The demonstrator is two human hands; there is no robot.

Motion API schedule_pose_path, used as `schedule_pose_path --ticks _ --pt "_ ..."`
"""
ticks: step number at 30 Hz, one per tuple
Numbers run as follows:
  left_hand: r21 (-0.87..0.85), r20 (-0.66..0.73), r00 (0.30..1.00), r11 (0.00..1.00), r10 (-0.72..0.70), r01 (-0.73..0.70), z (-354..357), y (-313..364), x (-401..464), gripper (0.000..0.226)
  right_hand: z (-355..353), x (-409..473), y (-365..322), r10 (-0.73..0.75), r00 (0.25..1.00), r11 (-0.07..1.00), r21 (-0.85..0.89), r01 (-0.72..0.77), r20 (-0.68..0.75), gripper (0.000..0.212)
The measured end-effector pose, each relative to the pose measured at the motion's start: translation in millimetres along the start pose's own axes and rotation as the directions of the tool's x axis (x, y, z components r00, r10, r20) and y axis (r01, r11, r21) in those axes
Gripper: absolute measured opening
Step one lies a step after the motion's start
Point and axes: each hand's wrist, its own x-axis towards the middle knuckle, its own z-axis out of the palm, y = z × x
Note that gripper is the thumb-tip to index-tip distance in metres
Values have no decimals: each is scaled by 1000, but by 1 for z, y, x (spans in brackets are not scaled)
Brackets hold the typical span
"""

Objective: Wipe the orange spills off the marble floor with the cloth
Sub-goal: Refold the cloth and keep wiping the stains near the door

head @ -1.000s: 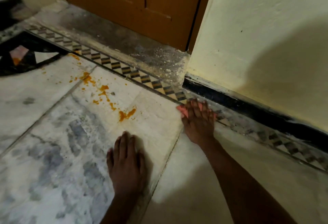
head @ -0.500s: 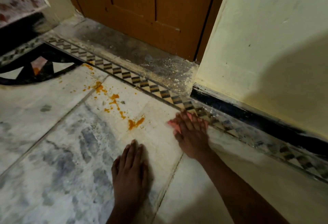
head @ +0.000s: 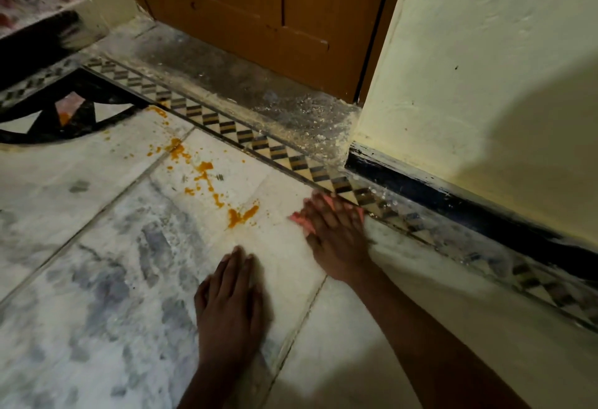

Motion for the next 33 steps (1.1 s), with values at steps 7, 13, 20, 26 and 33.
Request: schedule_pose_path --ticks 7,13,20,26,33 --pt "-44 -15 1000 999 5 -5 -4 0 1 61 1 -98 57 131 986 989 -50 -137 -106 60" --pt "-39 -13 1000 999 1 -2 0 1 -1 62 -2 19 16 482 875 875 68 -479 -43 76" --pt "-27 19 1000 1000 -2 3 -4 1 2 63 13 -71 -18 -147 983 989 -36 144 -107 60" --pt "-34 31 1000 999 2 -1 -6 0 1 61 19 -46 9 330 923 941 -8 -338 -199 65" --pt "-67 -48 995 995 -83 79 -5 -3 -1 62 42 -58 -61 -32 977 998 -60 20 -210 65"
